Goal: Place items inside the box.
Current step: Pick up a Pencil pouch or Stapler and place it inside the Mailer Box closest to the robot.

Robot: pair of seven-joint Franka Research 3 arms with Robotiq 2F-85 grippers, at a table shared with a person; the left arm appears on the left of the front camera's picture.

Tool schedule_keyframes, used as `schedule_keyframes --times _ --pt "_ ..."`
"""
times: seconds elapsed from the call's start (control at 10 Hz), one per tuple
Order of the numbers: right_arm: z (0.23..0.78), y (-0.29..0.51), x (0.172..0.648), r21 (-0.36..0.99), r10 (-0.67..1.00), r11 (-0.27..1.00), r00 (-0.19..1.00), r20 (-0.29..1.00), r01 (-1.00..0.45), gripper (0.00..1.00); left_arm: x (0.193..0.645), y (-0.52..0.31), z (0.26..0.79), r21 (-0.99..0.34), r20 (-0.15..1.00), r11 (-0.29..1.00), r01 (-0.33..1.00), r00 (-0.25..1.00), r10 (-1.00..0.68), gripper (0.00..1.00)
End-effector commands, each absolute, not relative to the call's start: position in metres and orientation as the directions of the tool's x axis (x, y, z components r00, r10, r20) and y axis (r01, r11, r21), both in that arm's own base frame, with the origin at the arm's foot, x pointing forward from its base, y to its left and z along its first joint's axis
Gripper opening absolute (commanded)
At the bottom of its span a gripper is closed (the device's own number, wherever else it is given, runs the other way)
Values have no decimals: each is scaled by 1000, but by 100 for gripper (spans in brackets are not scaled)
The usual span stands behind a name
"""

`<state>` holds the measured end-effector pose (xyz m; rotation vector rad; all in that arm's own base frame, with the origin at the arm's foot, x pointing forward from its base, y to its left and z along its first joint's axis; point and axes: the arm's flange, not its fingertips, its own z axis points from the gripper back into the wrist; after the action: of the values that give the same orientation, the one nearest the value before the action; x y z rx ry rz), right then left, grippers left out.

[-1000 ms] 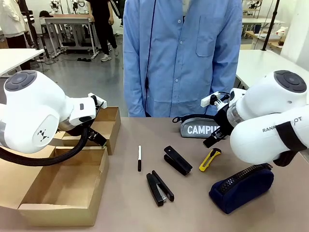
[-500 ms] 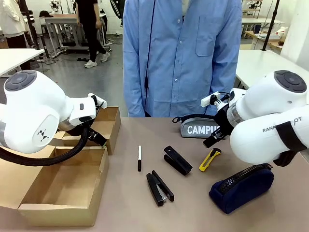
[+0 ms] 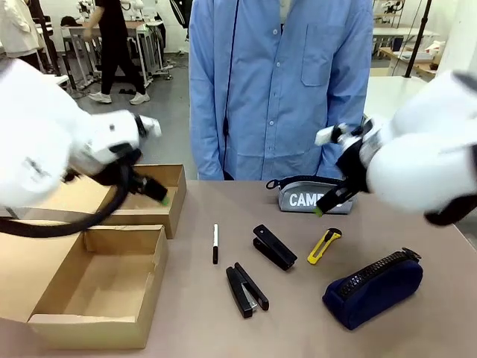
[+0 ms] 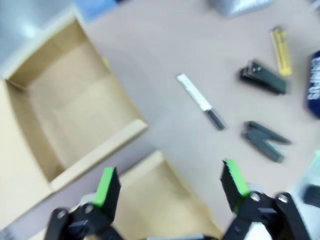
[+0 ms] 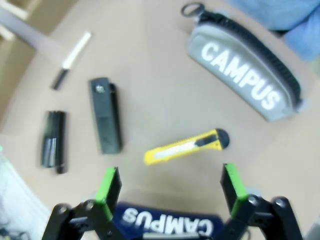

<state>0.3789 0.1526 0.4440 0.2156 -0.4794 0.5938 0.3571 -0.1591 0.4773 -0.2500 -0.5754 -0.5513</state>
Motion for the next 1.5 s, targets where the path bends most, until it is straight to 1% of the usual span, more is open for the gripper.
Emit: schedule_keyframes --times 0.0,0.1,0.2,0.3,0.4,0.5,0.6,0.7,0.8,0.9,1.4 --pt "516 76 363 220 368 824 789 492 -521 100 294 -98 542 -141 652 782 608 651 -389 100" --pt "544 18 344 362 259 802 822 507 -476 100 270 -65 561 -109 636 791 602 654 -409 100" --pt "559 -43 329 519 97 760 858 504 -391 100 259 -25 563 -194 626 763 617 677 -388 100" --pt "557 -100 315 650 -61 695 875 480 -307 100 254 24 559 -348 633 736 581 725 -273 100" --pt "544 -147 295 734 -221 644 866 448 -215 100 247 79 546 -489 642 695 527 757 -123 100" --pt "522 -187 269 804 -356 571 832 426 -167 100 246 140 523 -646 610 637 421 786 99 100" --pt "501 -207 251 837 -426 532 812 399 -132 100 242 180 495 -762 569 544 351 765 303 100" --pt "482 -216 239 847 -460 520 802 382 -105 100 242 199 471 -845 501 454 283 718 483 100" --pt "469 -221 233 848 -492 525 788 371 -71 100 232 155 534 -606 631 658 447 774 55 100" --pt "499 -233 231 840 -437 537 823 362 -84 100 232 155 534 -606 631 658 447 774 55 100" --pt "499 -233 231 840 -437 537 823 362 -84 100 232 155 534 -606 631 658 447 774 55 100"
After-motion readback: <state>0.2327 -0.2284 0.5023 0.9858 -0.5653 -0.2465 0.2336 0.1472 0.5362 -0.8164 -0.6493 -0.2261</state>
